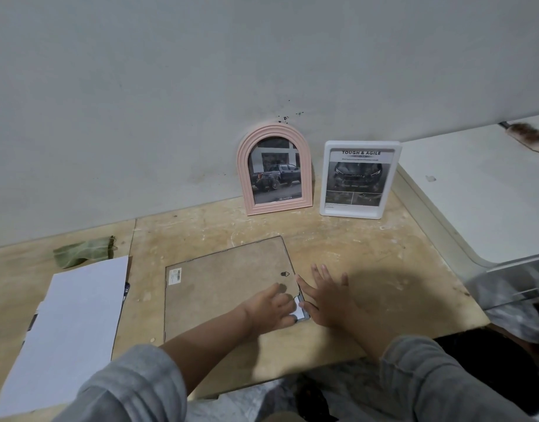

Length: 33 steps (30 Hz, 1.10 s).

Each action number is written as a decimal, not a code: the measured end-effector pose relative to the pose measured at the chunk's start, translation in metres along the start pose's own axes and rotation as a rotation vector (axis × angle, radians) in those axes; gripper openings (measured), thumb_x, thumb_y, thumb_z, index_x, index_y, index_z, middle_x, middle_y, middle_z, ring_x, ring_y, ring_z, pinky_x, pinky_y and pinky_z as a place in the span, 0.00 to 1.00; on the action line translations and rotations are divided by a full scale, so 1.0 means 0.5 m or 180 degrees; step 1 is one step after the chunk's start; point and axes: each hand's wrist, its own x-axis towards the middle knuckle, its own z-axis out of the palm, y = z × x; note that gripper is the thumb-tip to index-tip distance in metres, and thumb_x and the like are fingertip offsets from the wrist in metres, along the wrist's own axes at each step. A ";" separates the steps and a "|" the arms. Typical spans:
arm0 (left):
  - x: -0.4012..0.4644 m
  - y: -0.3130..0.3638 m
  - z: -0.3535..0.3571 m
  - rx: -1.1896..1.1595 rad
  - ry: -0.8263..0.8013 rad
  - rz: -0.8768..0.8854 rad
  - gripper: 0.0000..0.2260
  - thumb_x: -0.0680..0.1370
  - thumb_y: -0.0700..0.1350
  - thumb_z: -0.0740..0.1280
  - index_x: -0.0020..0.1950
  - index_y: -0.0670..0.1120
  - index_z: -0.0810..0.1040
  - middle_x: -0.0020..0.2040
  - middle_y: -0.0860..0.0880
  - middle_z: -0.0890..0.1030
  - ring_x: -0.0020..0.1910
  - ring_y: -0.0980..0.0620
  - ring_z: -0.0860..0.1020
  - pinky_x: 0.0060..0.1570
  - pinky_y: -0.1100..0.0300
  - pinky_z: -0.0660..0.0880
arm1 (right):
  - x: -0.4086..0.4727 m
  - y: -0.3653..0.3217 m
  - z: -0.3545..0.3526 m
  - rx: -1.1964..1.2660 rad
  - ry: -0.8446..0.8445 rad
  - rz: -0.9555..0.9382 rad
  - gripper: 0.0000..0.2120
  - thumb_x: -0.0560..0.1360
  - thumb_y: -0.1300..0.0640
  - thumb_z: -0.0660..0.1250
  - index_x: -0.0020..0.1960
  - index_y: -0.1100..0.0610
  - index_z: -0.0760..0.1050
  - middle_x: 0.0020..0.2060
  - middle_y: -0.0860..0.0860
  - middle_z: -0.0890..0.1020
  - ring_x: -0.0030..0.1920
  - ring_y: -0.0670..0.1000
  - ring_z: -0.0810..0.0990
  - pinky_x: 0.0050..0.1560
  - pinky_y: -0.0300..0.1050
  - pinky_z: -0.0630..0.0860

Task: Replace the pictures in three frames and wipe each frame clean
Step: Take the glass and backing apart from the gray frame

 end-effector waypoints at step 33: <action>0.015 -0.015 -0.005 -0.0527 -0.0404 -0.0251 0.11 0.59 0.62 0.74 0.40 0.66 0.80 0.46 0.63 0.81 0.49 0.52 0.70 0.52 0.57 0.61 | -0.020 0.002 -0.006 0.0160 -0.0080 0.0081 0.28 0.78 0.39 0.44 0.75 0.40 0.36 0.76 0.55 0.39 0.76 0.59 0.40 0.67 0.72 0.44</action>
